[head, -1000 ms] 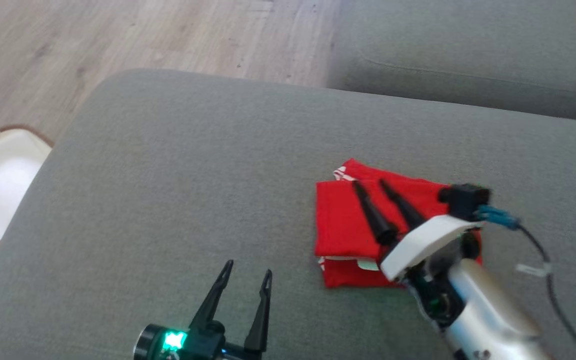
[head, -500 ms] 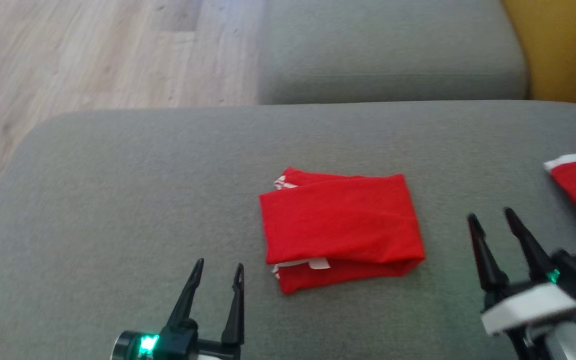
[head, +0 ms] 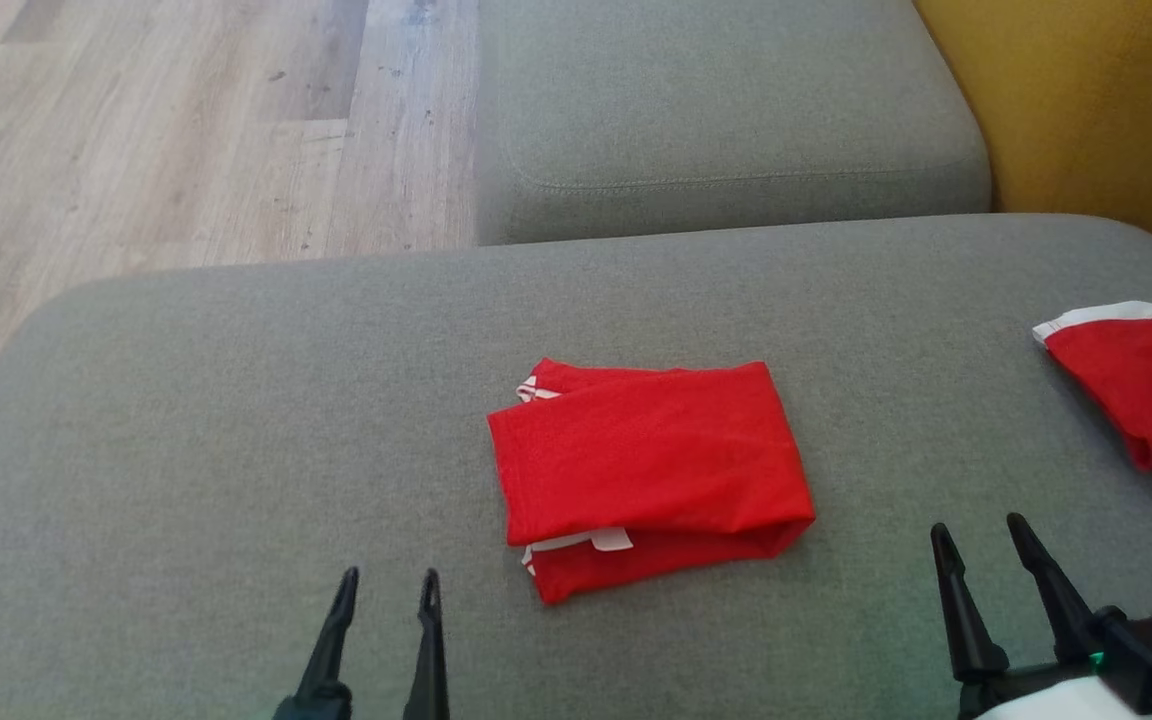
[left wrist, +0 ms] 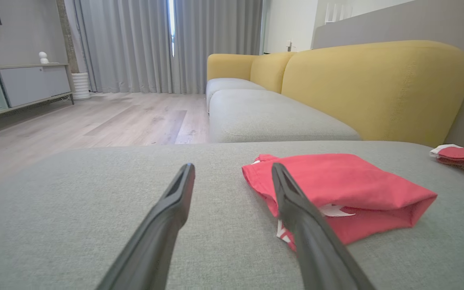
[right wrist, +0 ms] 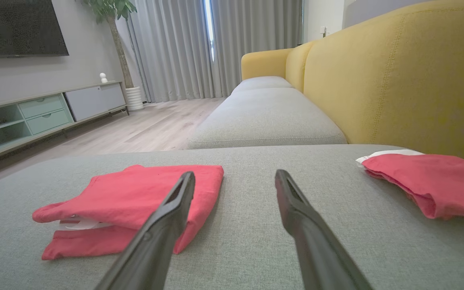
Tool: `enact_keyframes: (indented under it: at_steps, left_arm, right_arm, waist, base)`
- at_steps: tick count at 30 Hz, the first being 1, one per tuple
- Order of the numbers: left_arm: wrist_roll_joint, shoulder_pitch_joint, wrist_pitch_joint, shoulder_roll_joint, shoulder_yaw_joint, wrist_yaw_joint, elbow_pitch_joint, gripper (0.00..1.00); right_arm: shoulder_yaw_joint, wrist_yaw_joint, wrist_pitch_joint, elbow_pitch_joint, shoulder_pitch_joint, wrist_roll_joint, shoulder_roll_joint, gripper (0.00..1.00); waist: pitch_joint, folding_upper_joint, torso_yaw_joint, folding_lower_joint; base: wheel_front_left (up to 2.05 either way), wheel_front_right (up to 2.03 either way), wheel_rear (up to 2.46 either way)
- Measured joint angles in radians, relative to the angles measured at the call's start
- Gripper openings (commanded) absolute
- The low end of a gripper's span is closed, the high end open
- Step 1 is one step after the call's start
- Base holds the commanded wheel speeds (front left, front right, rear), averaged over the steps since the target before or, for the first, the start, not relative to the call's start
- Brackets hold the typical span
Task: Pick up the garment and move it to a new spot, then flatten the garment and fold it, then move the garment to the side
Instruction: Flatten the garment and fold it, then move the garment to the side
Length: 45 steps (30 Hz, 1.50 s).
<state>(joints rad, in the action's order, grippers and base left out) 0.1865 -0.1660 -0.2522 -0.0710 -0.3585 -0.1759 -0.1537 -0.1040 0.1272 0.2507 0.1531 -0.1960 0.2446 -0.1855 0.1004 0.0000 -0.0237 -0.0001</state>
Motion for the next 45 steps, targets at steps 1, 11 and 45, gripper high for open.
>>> enact_keyframes:
  at_steps: [1,11,45]
  left_arm:
    - [0.0,-0.004,0.0,0.0,0.007,0.0,0.0,1.0]
    - [0.0,-0.033,0.0,0.005,0.038,-0.01,0.033,1.0]
    - [-0.002,-0.048,0.0,0.008,0.04,-0.016,0.056,1.0]
  right_arm:
    - [0.002,0.0,0.0,0.0,0.0,0.0,0.002,1.0]
    - [-0.002,0.0,0.0,0.0,-0.001,0.0,0.005,1.0]
    - [-0.002,0.0,0.0,0.059,-0.012,-0.026,0.008,1.0]
  waist:
    - [0.001,0.0,0.0,0.0]
    - [0.008,0.0,-0.015,0.0]
    - [0.02,0.0,-0.043,0.0001]
  base:
    - [0.0,0.0,0.0]
    - [0.0,0.0,0.0]
    - [0.0,0.0,0.0]
